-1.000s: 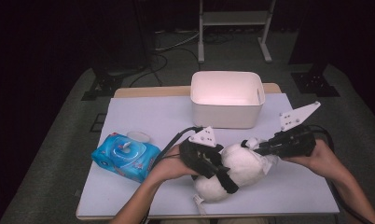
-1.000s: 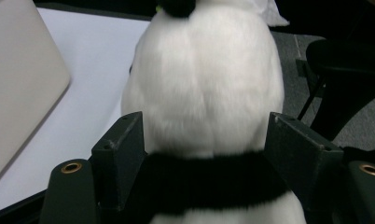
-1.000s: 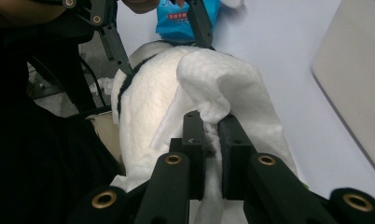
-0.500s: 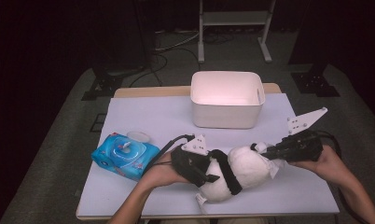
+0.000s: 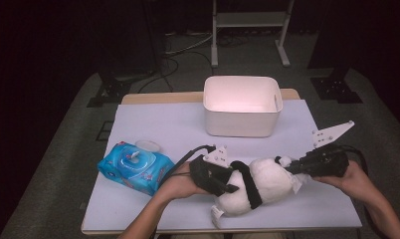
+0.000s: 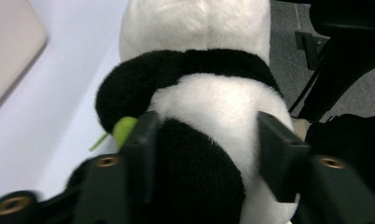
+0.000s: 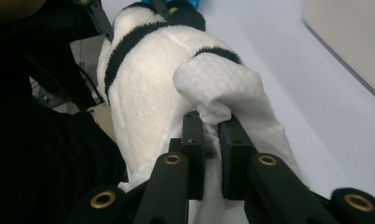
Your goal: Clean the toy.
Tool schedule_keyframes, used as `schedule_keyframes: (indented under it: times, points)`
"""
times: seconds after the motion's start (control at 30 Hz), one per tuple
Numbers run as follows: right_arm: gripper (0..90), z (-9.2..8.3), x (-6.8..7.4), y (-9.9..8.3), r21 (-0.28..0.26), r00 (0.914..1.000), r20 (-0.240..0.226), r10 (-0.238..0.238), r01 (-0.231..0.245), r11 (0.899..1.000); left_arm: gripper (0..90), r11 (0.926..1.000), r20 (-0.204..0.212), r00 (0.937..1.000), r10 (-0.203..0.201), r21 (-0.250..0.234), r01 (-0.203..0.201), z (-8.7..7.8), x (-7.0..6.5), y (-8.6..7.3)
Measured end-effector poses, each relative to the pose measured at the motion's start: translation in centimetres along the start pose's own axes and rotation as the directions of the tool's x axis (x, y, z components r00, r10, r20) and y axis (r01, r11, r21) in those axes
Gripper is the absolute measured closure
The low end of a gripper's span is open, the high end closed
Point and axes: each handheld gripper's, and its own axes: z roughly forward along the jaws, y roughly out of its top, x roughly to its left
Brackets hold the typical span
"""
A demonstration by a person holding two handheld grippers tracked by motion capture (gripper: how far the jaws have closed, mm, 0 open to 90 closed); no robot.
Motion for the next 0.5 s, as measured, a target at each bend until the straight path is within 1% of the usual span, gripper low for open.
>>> schedule_keyframes:
  times: [0.03, 0.07, 0.1, 0.13, 0.17, 0.2, 0.23, 0.27, 0.3, 0.33, 0.37, 0.4, 0.47, 0.5]
  points:
    - [81.4, -0.2, -0.2, -0.4, -0.025, 0.9999, -0.002, 0.012, -0.012, 1.0, 55.1, 0.9999, -0.008, 0.9999, 0.012, -0.003, -0.012, -0.1, 0.0, 0.2]
    - [81.4, -0.2, -0.2, -0.6, -0.034, 0.9999, 0.005, 0.014, -0.013, 0.999, 56.6, 1.0, 0.003, 1.0, 0.006, 0.0, -0.006, -0.4, 0.5, 0.5]
    - [81.3, -0.2, -0.3, -0.7, -0.041, 0.9999, 0.003, 0.015, -0.014, 0.999, 57.6, 1.0, -0.002, 1.0, -0.002, -0.005, 0.002, -0.6, 0.8, 0.7]
    - [81.3, -0.2, -0.3, -0.7, -0.045, 0.9998, 0.012, 0.015, -0.015, 0.999, 57.8, 1.0, -0.001, 1.0, -0.008, -0.005, 0.008, -0.9, 1.0, 0.8]
    - [81.3, -0.2, -0.3, -0.7, -0.045, 0.9998, 0.012, 0.015, -0.015, 0.999, 57.8, 1.0, -0.001, 1.0, -0.008, -0.005, 0.008, -0.9, 1.0, 0.8]
    - [81.3, -0.1, -0.4, -0.7, -0.045, 0.9998, 0.017, 0.014, -0.013, 0.999, 57.8, 1.0, -0.013, 0.9999, 0.001, -0.006, -0.001, -1.2, 1.2, 1.0]
    - [81.3, 0.2, -0.5, -0.7, -0.042, 0.9998, 0.015, 0.015, -0.015, 0.999, 58.1, 1.0, -0.019, 0.9998, 0.0, -0.008, -0.001, -1.4, 1.2, 1.1]
    - [81.3, 0.8, -0.7, -0.8, -0.034, 0.9999, 0.008, 0.012, -0.011, 0.999, 58.0, 0.9999, -0.021, 0.9997, 0.012, 0.009, -0.012, -1.9, 1.2, 1.2]
    - [81.3, 0.8, -0.7, -0.8, -0.034, 0.9999, 0.008, 0.012, -0.011, 0.999, 58.0, 0.9999, -0.021, 0.9997, 0.012, 0.009, -0.012, -1.9, 1.2, 1.2]
    - [81.1, 2.1, -0.7, -0.9, -0.043, 0.999, -0.042, 0.016, -0.017, 0.999, 57.7, 0.9994, -0.036, 0.9991, 0.023, 0.027, -0.022, -2.0, 1.2, 1.1]
    - [81.2, 2.7, -0.6, -0.8, -0.032, 0.9986, -0.052, 0.007, -0.008, 0.999, 56.7, 0.9984, -0.027, 0.9991, 0.033, 0.048, -0.032, -1.9, 1.1, 0.9]
    - [81.2, 3.2, -0.5, -0.7, -0.033, 0.9982, -0.06, -0.003, 0.001, 0.999, 56.1, 0.9971, -0.034, 0.9982, 0.049, 0.06, -0.047, -2.0, 0.9, 0.8]
    - [81.2, 3.3, -0.3, -0.2, -0.033, 0.9984, -0.055, -0.015, 0.013, 0.999, 54.6, 0.9969, -0.03, 0.9982, 0.053, 0.059, -0.051, -2.1, 0.7, 0.6]
    - [81.1, 3.3, -0.3, 0.0, -0.023, 0.9985, -0.05, -0.022, 0.021, 1.0, 53.5, 0.9974, -0.037, 0.9982, 0.049, 0.056, -0.046, -2.1, 0.6, 0.5]
